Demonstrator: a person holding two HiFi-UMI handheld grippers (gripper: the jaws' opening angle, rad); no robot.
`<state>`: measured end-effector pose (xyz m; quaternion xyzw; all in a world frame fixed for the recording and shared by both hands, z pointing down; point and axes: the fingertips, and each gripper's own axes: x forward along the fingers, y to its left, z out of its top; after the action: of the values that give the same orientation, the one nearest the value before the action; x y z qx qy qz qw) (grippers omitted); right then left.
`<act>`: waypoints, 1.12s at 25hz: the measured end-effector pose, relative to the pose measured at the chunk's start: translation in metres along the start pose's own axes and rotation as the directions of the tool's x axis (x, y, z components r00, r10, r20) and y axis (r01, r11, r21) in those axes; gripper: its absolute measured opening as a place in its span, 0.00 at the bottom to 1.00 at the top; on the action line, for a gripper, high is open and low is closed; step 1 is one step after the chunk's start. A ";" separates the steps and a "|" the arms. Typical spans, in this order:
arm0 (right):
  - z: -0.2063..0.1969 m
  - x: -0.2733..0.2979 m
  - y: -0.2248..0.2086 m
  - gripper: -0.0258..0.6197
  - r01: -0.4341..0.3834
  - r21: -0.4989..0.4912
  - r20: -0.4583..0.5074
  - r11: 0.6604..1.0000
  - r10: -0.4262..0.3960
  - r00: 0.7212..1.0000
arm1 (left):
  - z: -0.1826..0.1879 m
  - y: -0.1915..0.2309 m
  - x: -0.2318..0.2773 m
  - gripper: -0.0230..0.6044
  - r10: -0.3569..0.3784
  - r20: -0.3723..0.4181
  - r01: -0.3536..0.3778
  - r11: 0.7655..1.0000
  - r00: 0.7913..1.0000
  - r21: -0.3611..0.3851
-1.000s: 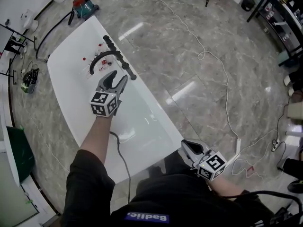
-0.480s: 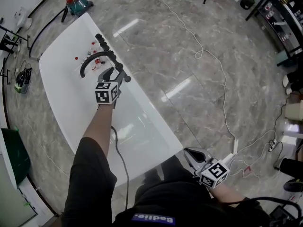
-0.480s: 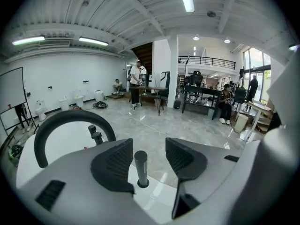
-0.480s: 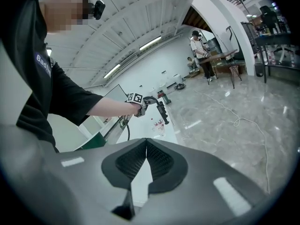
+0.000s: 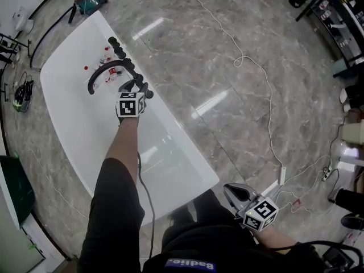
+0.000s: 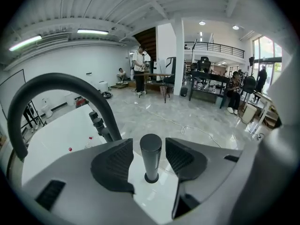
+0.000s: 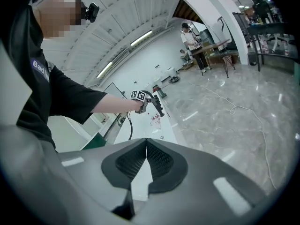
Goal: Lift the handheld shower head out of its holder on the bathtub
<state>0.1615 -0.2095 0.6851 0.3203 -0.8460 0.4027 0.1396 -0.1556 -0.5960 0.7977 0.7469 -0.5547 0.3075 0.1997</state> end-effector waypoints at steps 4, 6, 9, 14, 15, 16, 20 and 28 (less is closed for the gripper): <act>-0.002 -0.003 -0.012 0.04 0.015 0.022 -0.004 1.000 -0.015 1.000 | -0.008 0.003 0.016 0.36 0.005 -0.018 -0.005 1.000 1.000 -0.006; -0.005 -0.006 -0.017 0.04 0.025 0.031 -0.008 0.999 -0.025 1.000 | -0.012 0.002 0.023 0.36 0.008 -0.033 -0.008 1.000 0.999 0.000; -0.011 -0.008 -0.023 0.04 0.033 0.046 -0.013 0.998 -0.032 0.999 | -0.017 0.000 0.030 0.35 0.008 -0.059 -0.007 1.000 0.998 0.018; -0.012 -0.009 -0.026 0.04 0.020 0.070 -0.004 0.997 -0.020 1.000 | -0.022 -0.010 0.028 0.25 0.004 -0.087 0.001 0.999 0.996 0.050; -0.010 -0.009 -0.025 0.04 0.012 0.068 0.000 0.998 -0.012 1.000 | -0.022 -0.012 0.025 0.25 0.003 -0.089 0.001 0.998 0.996 0.056; -0.008 -0.009 -0.022 0.04 0.004 0.065 0.005 0.998 -0.004 1.000 | -0.021 -0.014 0.022 0.25 0.005 -0.086 0.000 0.998 0.996 0.058; -0.004 -0.004 -0.011 0.04 -0.022 0.050 0.013 0.998 0.022 1.000 | -0.014 -0.012 0.000 0.25 0.024 -0.053 -0.022 0.999 0.998 0.039; 0.018 -0.006 0.026 0.04 -0.056 -0.018 0.058 0.998 0.057 0.997 | 0.022 -0.016 -0.065 0.25 0.042 0.086 -0.046 0.998 0.995 0.044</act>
<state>0.1498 -0.2088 0.6553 0.3067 -0.8618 0.3899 0.1062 -0.1475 -0.5590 0.7377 0.7513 -0.5718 0.2926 0.1518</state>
